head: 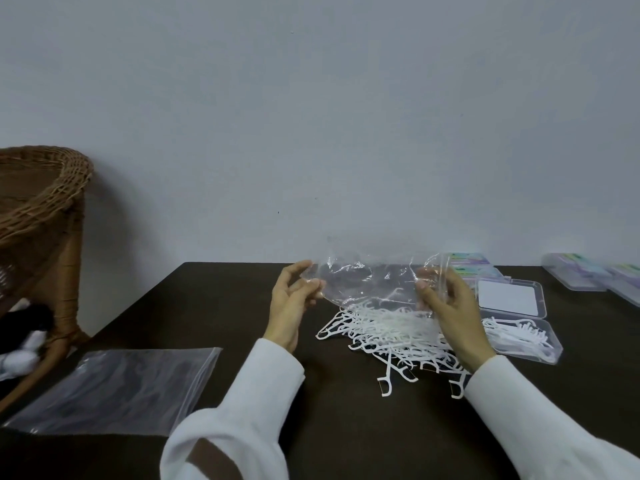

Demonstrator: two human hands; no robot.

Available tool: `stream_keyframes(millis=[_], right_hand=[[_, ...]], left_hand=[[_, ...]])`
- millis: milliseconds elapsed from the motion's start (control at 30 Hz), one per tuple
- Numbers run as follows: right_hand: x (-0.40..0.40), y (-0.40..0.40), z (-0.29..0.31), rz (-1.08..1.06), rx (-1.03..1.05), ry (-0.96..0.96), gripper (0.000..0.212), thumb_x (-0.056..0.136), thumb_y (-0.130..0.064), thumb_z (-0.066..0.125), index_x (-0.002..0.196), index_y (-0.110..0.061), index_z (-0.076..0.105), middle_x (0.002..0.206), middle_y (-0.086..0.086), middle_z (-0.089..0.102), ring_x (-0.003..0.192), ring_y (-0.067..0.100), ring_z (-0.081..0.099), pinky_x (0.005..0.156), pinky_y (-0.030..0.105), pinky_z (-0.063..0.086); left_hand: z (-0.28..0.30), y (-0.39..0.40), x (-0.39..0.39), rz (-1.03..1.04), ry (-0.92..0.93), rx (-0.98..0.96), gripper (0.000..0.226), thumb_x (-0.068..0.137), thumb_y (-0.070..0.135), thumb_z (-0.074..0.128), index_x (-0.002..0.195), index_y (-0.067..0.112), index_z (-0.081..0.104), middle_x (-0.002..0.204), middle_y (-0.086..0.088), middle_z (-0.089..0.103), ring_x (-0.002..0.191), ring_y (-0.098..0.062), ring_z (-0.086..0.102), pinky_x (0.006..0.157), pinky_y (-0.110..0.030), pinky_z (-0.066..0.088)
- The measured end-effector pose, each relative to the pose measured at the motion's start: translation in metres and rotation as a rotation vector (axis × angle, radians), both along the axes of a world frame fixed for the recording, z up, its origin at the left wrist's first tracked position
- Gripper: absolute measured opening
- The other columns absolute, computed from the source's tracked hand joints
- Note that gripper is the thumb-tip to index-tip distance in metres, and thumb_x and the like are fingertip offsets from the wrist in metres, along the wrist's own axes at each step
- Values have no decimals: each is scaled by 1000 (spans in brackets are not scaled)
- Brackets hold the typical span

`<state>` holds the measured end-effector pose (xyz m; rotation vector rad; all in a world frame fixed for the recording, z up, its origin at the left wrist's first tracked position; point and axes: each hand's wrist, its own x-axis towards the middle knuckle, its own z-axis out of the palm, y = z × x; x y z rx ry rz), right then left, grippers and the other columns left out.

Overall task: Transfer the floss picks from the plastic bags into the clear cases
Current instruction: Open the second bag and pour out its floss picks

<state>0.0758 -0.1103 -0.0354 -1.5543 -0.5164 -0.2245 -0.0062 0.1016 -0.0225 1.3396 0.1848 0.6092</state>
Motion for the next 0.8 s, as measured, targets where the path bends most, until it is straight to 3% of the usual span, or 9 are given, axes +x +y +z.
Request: stream_keyframes(millis=[100, 200, 333, 433, 500, 600, 667, 800], right_hand=[[4, -3, -1, -48, 32, 6, 23, 87, -22, 61, 108, -30, 55, 109, -2, 62, 93, 21, 62, 81, 34, 51], [6, -7, 2, -49, 61, 26, 29, 90, -16, 57, 117, -28, 53, 114, -1, 58, 91, 16, 59, 72, 22, 49], [6, -8, 6, 16, 34, 44, 29, 92, -14, 52, 119, -24, 52, 100, -2, 61, 86, 12, 57, 76, 24, 48], [8, -10, 5, 35, -15, 20, 27, 94, -15, 49, 119, -24, 54, 115, 9, 60, 95, 20, 59, 87, 35, 49], [10, -11, 5, 63, -25, 12, 27, 94, -16, 49, 115, -32, 55, 125, 10, 56, 107, 26, 57, 85, 31, 50], [12, -13, 4, 94, -12, 10, 27, 93, -17, 50, 113, -35, 56, 133, 1, 52, 118, 23, 52, 81, 14, 50], [12, -12, 4, 89, -14, 18, 28, 93, -16, 51, 117, -29, 55, 133, 3, 52, 113, 22, 53, 70, 5, 50], [14, -13, 5, 67, 17, 37, 31, 90, -14, 55, 119, -27, 55, 133, 2, 51, 107, 16, 57, 69, 11, 54]], left_hand=[[1, -1, -1, -79, 25, 97, 39, 86, -10, 53, 110, 21, 53, 87, -6, 63, 56, -5, 57, 69, -23, 46], [1, -3, -1, -153, 71, 174, 41, 82, -12, 52, 106, 21, 50, 97, -7, 61, 65, -11, 60, 69, -23, 49], [1, -1, -1, -189, 122, 203, 26, 82, 11, 64, 100, 26, 52, 108, -3, 65, 87, -12, 61, 76, -27, 46], [3, 0, -1, -286, 97, 108, 25, 84, 24, 63, 107, 24, 52, 109, -1, 67, 85, -16, 66, 72, -29, 51], [5, 0, -2, -316, 97, 83, 30, 82, 34, 62, 107, 21, 52, 108, -4, 66, 82, -20, 68, 70, -31, 54], [3, 1, -5, -290, 82, 160, 24, 81, 27, 66, 99, 18, 52, 101, -4, 67, 72, -24, 69, 64, -31, 54], [2, 2, -6, -286, 77, 229, 19, 82, 15, 68, 94, 18, 53, 100, 0, 67, 71, -25, 68, 64, -29, 53], [4, 3, -11, -301, 42, 277, 8, 85, 11, 62, 90, 13, 56, 96, 6, 69, 66, -16, 66, 63, -25, 49]])
